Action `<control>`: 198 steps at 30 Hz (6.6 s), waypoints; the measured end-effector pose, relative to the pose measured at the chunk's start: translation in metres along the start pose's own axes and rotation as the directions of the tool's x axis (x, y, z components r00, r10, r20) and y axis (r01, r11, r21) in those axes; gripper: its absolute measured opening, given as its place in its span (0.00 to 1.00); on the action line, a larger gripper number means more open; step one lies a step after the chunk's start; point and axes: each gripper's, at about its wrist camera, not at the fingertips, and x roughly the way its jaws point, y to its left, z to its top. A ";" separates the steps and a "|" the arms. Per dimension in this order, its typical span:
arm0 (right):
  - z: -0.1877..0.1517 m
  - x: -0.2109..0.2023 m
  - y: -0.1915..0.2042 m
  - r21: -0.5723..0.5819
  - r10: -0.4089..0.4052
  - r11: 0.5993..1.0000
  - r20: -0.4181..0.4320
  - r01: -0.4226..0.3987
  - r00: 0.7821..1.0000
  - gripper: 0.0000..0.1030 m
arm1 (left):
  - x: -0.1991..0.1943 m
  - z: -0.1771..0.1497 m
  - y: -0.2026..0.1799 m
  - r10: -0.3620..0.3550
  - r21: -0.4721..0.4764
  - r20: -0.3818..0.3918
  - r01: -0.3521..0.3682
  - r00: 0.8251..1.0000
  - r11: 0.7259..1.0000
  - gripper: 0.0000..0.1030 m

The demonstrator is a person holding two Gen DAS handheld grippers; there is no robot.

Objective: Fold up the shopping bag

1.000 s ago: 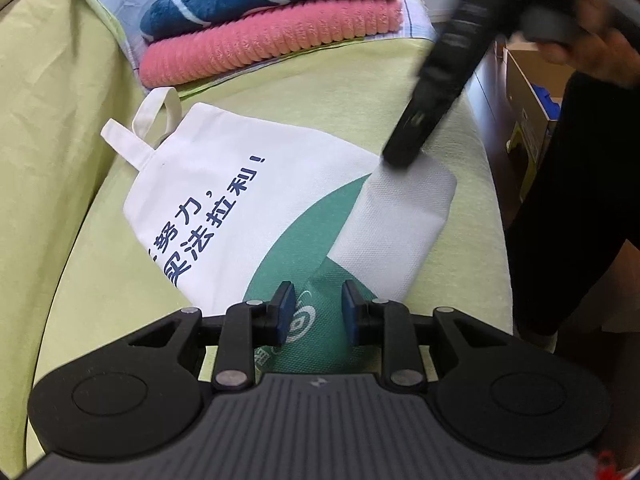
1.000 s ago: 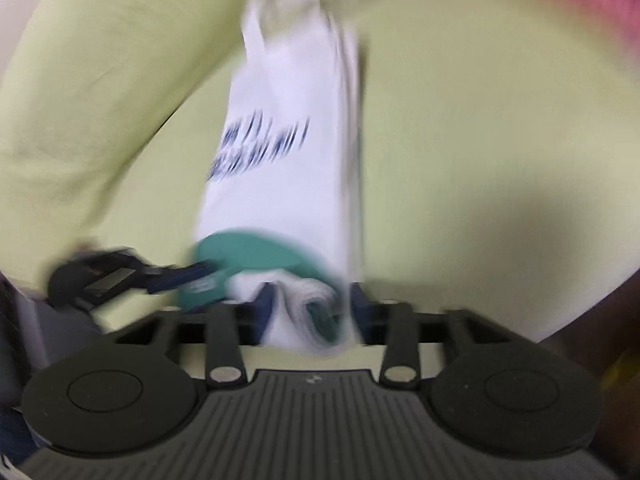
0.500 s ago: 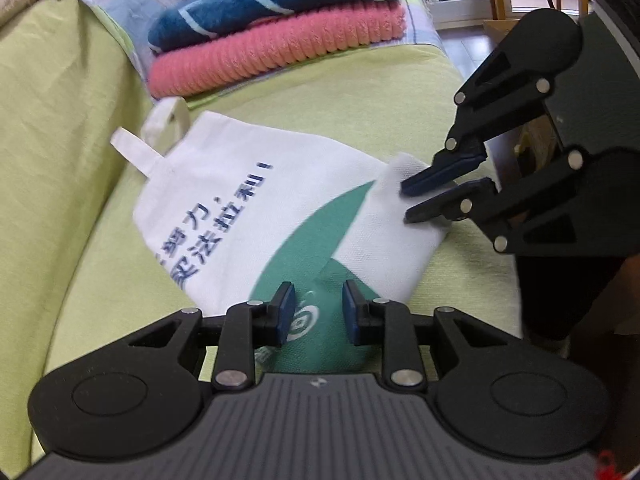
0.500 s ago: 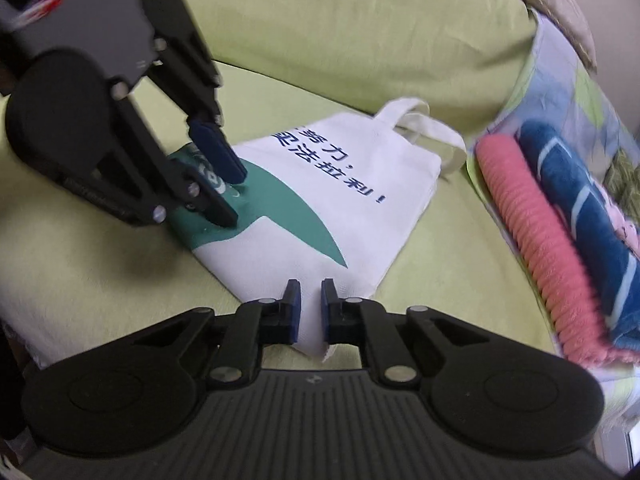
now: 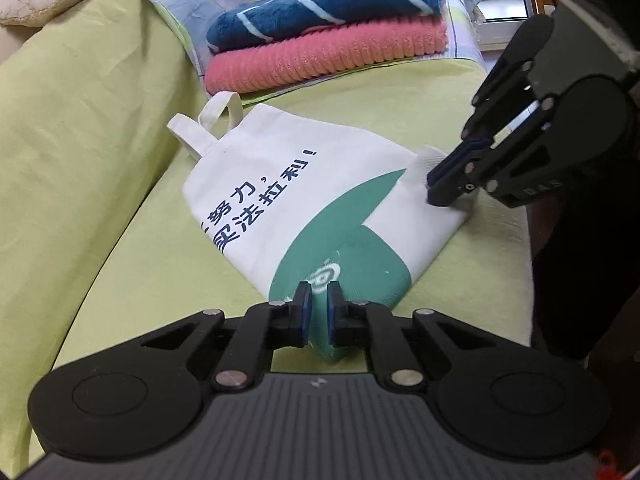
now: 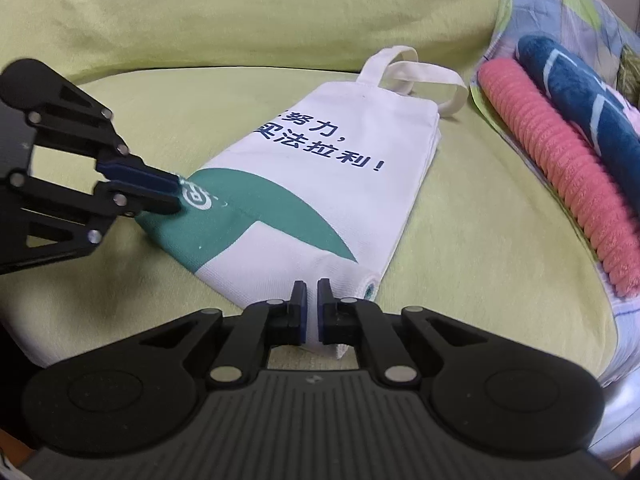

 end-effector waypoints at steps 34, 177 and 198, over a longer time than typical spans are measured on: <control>0.000 0.003 -0.008 0.091 0.040 0.995 0.002 -0.040 0.999 0.00 | -0.042 -0.009 -0.029 0.059 0.199 -0.056 -0.047 0.997 0.979 0.40; 0.025 0.005 -0.083 0.181 -0.078 0.981 0.015 0.074 0.997 0.12 | 0.023 0.036 0.018 -0.065 0.023 -0.007 0.065 0.998 0.998 0.30; 0.021 0.008 -0.081 0.203 -0.051 0.978 0.011 0.048 0.999 0.17 | 0.001 0.035 0.021 -0.030 0.021 -0.008 0.031 1.000 0.999 0.07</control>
